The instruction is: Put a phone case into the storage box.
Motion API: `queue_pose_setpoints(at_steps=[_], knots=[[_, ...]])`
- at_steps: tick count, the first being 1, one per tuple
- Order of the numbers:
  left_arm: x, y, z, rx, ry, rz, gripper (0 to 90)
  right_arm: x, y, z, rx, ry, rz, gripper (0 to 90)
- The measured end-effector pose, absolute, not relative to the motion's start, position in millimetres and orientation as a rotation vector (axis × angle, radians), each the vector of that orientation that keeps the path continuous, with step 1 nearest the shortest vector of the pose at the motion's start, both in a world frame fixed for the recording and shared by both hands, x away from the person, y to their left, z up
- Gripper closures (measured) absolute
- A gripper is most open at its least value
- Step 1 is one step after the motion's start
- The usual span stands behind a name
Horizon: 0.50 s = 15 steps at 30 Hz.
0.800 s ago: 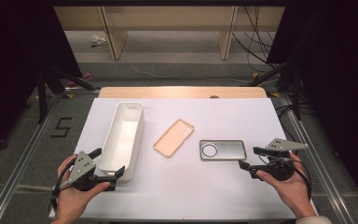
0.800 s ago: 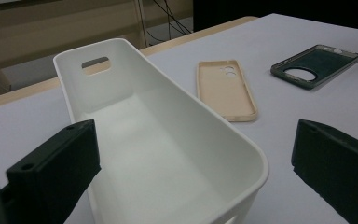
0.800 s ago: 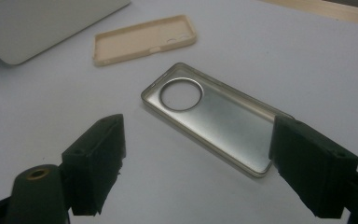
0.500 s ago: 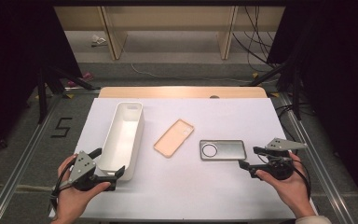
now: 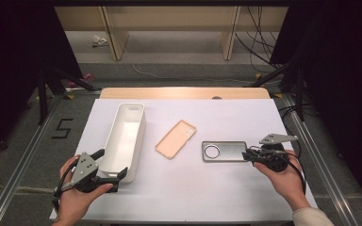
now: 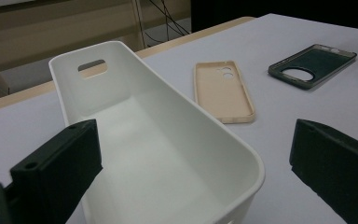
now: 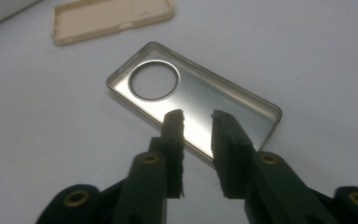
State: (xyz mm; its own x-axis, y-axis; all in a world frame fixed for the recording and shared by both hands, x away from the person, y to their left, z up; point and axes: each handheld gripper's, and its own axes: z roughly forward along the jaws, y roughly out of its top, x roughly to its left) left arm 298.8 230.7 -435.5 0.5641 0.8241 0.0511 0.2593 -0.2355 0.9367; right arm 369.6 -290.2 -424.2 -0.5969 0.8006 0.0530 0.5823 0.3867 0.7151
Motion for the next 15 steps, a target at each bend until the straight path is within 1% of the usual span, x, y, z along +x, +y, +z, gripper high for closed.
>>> queue_pose_setpoints(at_steps=[1, 2, 3, 10, 15], knots=[[299, 231, -435, 1.774, 0.896, 0.691, 1.6, 377, -288, -427, 1.213, 2.371, 0.961, 86.3], [299, 231, -435, 1.774, 0.896, 0.691, 1.6, 377, -288, -427, 1.213, 2.371, 0.961, 86.3], [299, 231, -436, 1.774, 0.896, 0.691, 1.7, 385, -285, -431, 1.221, 2.393, 0.890, 90.0], [299, 231, -436, 1.773, 0.896, 0.691, 1.8, 410, -276, -444, 1.217, 2.465, 0.726, 90.0], [299, 231, -436, 1.775, 0.895, 0.692, 2.0, 419, -274, -452, 1.215, 2.515, 0.615, 90.0]])
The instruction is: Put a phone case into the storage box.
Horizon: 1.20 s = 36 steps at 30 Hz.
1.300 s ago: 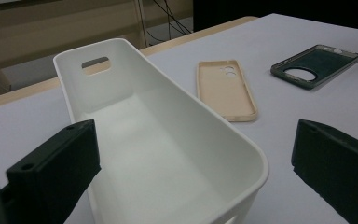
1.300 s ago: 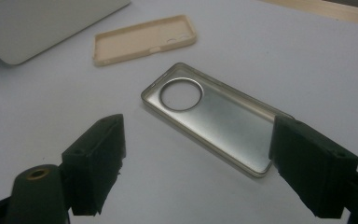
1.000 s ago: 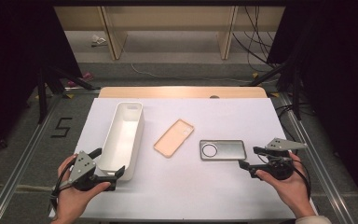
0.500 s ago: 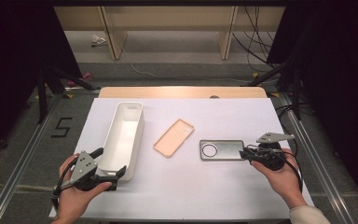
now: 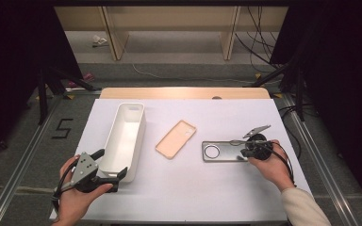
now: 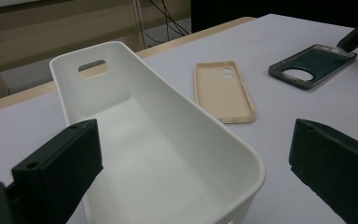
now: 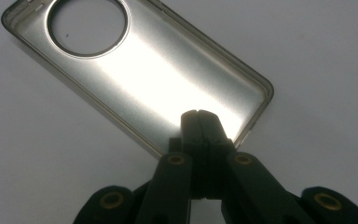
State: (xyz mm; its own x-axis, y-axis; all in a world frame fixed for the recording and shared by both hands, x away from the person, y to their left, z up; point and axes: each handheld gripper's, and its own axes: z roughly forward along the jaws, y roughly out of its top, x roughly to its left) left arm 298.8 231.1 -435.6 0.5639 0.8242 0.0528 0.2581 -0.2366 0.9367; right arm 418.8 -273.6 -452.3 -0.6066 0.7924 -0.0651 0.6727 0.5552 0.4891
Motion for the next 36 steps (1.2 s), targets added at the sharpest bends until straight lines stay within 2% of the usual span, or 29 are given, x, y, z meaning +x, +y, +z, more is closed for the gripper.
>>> queue_pose_setpoints(at_steps=[36], knots=[[308, 221, -436, 1.782, 0.845, 0.704, 4.0, 423, -277, -457, 1.224, 2.562, 0.573, 90.0]])
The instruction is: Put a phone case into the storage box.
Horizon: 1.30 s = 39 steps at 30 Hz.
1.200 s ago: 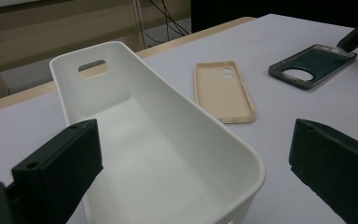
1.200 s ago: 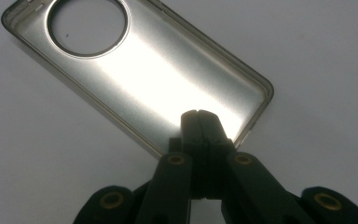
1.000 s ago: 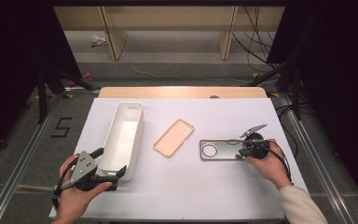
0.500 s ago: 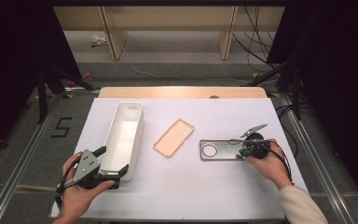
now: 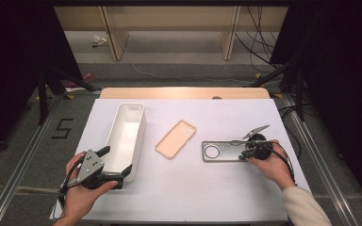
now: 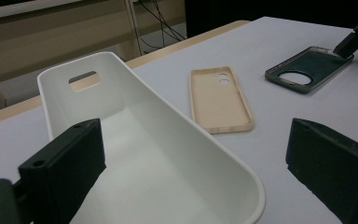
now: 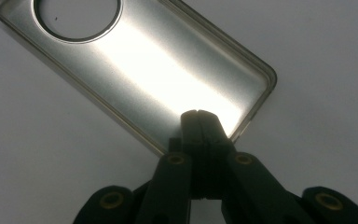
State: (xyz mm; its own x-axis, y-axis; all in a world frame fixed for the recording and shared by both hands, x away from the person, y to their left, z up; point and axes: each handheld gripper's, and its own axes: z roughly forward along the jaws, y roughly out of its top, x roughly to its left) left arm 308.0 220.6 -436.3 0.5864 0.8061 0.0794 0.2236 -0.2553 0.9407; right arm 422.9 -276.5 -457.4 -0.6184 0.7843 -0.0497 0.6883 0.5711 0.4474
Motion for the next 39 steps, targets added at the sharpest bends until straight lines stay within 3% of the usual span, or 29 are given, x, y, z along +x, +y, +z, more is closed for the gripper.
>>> queue_pose_setpoints(at_steps=[23, 39], knots=[[308, 215, -437, 1.816, 0.808, 0.695, 7.0, 410, -261, -456, 1.119, 2.738, 0.478, 90.0], [307, 215, -437, 1.815, 0.809, 0.693, 7.1, 389, -223, -453, 1.005, 2.887, 0.380, 90.0]])
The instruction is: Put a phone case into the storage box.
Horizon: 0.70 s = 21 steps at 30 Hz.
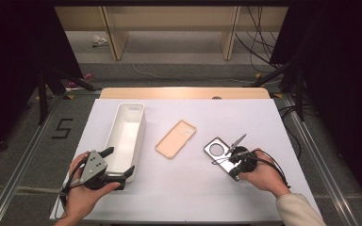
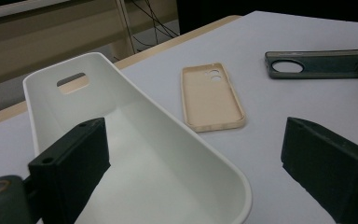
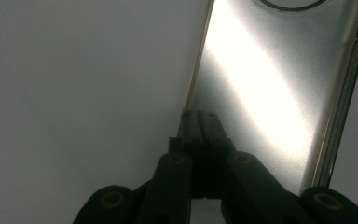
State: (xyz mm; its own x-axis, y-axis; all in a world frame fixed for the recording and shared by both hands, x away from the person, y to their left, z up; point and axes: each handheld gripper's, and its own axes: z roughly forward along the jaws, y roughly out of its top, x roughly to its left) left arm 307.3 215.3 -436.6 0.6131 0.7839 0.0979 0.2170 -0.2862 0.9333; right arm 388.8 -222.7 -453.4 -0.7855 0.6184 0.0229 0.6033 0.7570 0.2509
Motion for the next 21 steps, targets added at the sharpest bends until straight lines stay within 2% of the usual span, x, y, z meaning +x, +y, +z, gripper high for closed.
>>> queue_pose_setpoints(at_steps=[21], knots=[[307, 215, -437, 1.815, 0.810, 0.693, 7.5, 387, -179, -457, 0.941, 2.952, 0.499, 90.0]])
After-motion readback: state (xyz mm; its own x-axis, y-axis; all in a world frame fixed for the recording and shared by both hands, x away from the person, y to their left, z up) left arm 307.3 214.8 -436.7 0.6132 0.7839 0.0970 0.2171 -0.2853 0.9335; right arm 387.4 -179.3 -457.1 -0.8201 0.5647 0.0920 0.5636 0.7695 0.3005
